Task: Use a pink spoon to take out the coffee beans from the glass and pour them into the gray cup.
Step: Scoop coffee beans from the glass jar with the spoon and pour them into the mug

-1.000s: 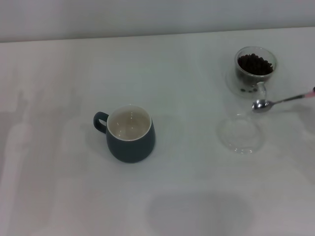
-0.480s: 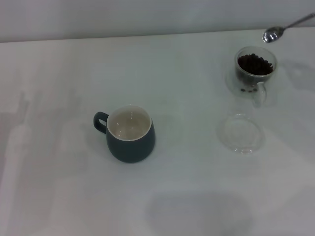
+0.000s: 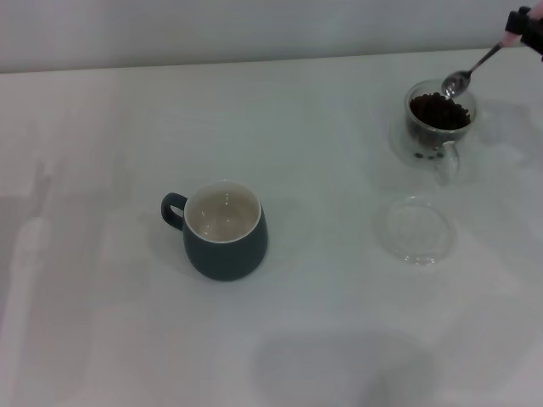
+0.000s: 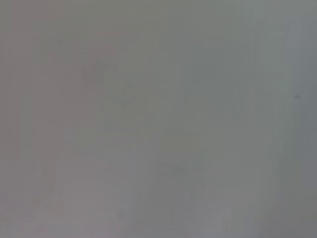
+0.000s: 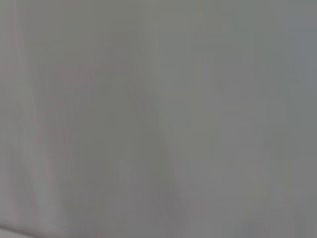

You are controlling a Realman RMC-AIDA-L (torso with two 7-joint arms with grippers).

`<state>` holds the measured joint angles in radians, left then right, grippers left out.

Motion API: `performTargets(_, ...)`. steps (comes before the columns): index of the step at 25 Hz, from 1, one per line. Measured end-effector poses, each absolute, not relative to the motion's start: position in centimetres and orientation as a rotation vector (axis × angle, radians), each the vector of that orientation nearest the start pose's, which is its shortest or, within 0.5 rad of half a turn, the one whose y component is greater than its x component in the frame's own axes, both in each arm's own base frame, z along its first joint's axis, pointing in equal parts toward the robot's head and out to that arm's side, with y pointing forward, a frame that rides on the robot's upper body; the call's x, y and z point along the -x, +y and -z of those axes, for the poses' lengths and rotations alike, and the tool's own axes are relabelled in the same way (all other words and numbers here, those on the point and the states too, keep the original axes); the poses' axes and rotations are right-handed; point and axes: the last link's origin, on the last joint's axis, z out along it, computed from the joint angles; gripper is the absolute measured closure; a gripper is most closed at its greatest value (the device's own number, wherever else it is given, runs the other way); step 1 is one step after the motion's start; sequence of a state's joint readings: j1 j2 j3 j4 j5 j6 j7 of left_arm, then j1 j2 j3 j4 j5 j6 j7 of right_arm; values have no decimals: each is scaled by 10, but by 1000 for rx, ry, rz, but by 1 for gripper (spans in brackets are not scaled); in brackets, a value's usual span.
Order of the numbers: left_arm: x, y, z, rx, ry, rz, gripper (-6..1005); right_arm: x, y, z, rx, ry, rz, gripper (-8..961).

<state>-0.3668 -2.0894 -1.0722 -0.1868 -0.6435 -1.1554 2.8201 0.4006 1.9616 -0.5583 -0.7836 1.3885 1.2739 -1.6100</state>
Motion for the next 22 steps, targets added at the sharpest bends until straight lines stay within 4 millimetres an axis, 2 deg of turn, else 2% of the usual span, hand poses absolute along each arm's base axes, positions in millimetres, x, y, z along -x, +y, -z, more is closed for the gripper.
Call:
performTargets(11,342,316,11,1513,-713,805,197,-333,357,-110,2099,780,-583,806)
performTargets(22,341,315,12,1522,-713,804,197,-340,351,-90,2116,857,-593,805)
